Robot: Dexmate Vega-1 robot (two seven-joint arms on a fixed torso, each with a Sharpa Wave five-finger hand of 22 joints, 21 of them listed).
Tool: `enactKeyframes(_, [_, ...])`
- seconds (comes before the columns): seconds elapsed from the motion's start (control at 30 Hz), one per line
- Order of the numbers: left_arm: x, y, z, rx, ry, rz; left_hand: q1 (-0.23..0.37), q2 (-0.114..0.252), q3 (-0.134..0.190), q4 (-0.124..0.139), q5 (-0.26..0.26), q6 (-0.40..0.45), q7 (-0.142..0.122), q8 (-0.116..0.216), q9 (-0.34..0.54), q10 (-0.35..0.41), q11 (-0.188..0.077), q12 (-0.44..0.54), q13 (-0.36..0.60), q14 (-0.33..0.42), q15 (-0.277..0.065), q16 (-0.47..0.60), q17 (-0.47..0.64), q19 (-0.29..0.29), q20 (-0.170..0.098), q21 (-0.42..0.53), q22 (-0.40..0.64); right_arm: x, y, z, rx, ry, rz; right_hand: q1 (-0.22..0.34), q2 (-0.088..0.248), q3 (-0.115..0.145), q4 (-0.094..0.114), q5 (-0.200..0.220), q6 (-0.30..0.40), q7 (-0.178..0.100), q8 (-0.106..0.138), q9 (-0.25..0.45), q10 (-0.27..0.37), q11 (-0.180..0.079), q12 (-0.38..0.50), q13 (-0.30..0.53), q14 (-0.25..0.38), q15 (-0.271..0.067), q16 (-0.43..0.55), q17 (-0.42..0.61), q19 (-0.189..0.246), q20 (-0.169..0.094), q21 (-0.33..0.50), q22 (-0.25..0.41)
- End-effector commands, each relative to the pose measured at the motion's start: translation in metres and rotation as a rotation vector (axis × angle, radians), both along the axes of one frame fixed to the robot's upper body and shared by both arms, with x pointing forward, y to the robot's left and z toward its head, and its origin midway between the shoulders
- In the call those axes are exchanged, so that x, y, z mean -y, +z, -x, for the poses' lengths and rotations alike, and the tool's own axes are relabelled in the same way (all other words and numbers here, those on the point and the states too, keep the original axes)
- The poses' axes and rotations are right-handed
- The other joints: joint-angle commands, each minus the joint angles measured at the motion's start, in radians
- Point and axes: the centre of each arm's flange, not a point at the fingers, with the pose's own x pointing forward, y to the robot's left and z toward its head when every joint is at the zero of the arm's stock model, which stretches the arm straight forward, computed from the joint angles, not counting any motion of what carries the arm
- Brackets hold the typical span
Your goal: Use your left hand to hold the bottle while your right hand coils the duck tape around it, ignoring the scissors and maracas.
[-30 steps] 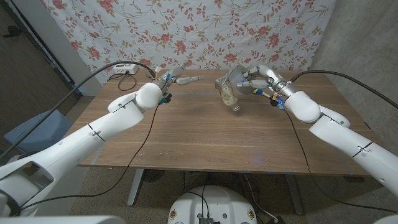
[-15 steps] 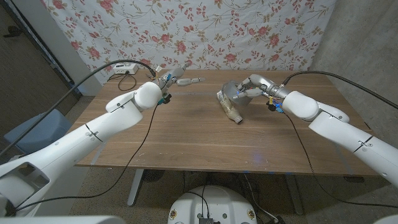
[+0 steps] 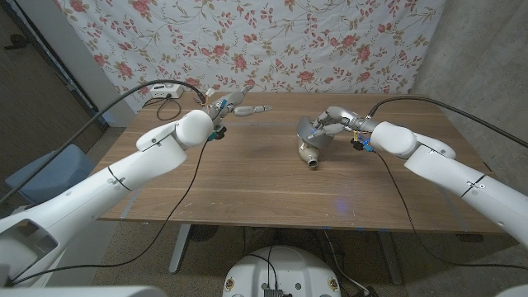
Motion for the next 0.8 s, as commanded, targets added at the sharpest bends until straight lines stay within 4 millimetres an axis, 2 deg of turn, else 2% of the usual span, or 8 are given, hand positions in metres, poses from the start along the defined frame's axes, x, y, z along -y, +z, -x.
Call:
enactKeyframes(0.03, [-0.004,-0.004,0.009,-0.005,-0.003,0.003,-0.002,0.001,-0.008,0.002,0.007,-0.492,0.01,0.009,0.003,-0.458,0.007,0.007,0.001,-0.451,0.005,0.007,0.003,-0.525,0.011,-0.002,0.002,0.0,-0.009,-0.022,-0.066,-0.019,-0.002,0.21,0.222,0.057,0.031,0.0,0.003,-0.015,-0.001,0.001,0.018,-0.022,-0.002,-0.003,-0.011,-0.072,0.001,-0.004,-0.003,0.0,0.007,0.001])
enactKeyframes(0.37, [-0.007,-0.004,0.009,-0.009,-0.009,0.0,0.0,0.001,-0.011,0.001,0.01,-0.484,0.01,0.012,0.003,-0.454,0.008,0.01,-0.001,-0.448,0.005,0.009,0.002,-0.521,0.011,-0.005,0.003,0.007,-0.011,-0.04,-0.073,-0.076,-0.039,0.211,0.228,0.054,0.032,-0.004,-0.011,-0.02,-0.01,-0.005,0.004,-0.025,-0.019,-0.021,-0.024,-0.068,-0.012,-0.026,-0.005,-0.001,0.011,0.0])
enactKeyframes(0.47, [-0.009,-0.003,0.008,-0.009,-0.009,-0.001,0.0,0.001,-0.012,0.001,0.01,-0.483,0.011,0.013,0.003,-0.454,0.008,0.01,-0.001,-0.447,0.005,0.009,0.002,-0.52,0.011,-0.005,0.003,0.009,-0.01,-0.042,-0.096,-0.069,-0.036,0.204,0.211,0.049,0.03,-0.008,-0.026,-0.021,-0.018,-0.01,-0.015,-0.021,-0.03,-0.025,-0.03,-0.06,-0.031,-0.053,0.0,0.011,0.016,-0.001])
enactKeyframes(0.53, [-0.01,-0.003,0.007,-0.011,-0.01,-0.001,0.0,0.001,-0.012,0.001,0.011,-0.482,0.011,0.013,0.003,-0.453,0.008,0.011,-0.001,-0.447,0.005,0.01,0.002,-0.519,0.011,-0.005,0.003,0.009,-0.008,-0.042,-0.116,-0.062,-0.027,0.169,0.19,0.031,0.044,-0.017,-0.063,-0.017,-0.035,-0.017,-0.047,-0.015,-0.051,-0.039,-0.049,-0.051,-0.061,-0.087,-0.006,0.023,0.017,-0.002])
enactKeyframes(0.6, [-0.01,-0.003,0.006,-0.012,-0.012,-0.003,0.0,0.001,-0.012,0.001,0.011,-0.481,0.012,0.013,0.003,-0.453,0.008,0.011,-0.002,-0.447,0.005,0.01,0.002,-0.519,0.011,-0.006,0.003,0.01,-0.005,-0.042,-0.136,-0.053,-0.02,0.108,0.164,0.01,0.063,-0.021,-0.112,-0.011,-0.052,-0.033,-0.09,0.0,-0.085,-0.068,-0.072,-0.031,-0.121,-0.158,-0.016,0.044,0.014,-0.004])
enactKeyframes(0.63, [-0.01,-0.002,0.006,-0.013,-0.013,-0.004,0.001,0.001,-0.012,0.001,0.011,-0.481,0.012,0.013,0.003,-0.453,0.008,0.011,-0.002,-0.446,0.005,0.01,0.002,-0.519,0.011,-0.006,0.003,0.01,-0.003,-0.041,-0.143,-0.046,-0.021,0.069,0.155,-0.003,0.079,-0.021,-0.129,-0.005,-0.056,-0.042,-0.112,0.014,-0.098,-0.078,-0.078,-0.018,-0.138,-0.177,-0.019,0.052,0.011,-0.005])
enactKeyframes(0.7, [-0.011,-0.002,0.005,-0.015,-0.014,-0.004,0.001,0.002,-0.013,0.001,0.011,-0.481,0.012,0.013,0.003,-0.453,0.008,0.011,-0.002,-0.446,0.005,0.01,0.002,-0.519,0.011,-0.006,0.003,0.011,-0.002,-0.04,-0.148,-0.041,-0.018,0.012,0.137,-0.024,0.1,-0.02,-0.176,-0.001,-0.064,-0.058,-0.169,0.022,-0.128,-0.094,-0.118,0.008,-0.183,-0.22,-0.032,0.065,0.004,-0.005])
enactKeyframes(0.8, [-0.012,-0.002,0.002,-0.019,-0.018,-0.004,0.001,0.002,-0.013,0.001,0.012,-0.481,0.012,0.013,0.003,-0.453,0.008,0.011,-0.002,-0.446,0.005,0.01,0.002,-0.518,0.011,-0.006,0.003,0.011,0.002,-0.037,-0.148,-0.033,-0.007,-0.054,0.106,-0.053,0.118,-0.012,-0.262,-0.001,-0.067,-0.079,-0.242,0.034,-0.165,-0.116,-0.169,0.018,-0.24,-0.274,-0.053,0.079,-0.011,-0.006])
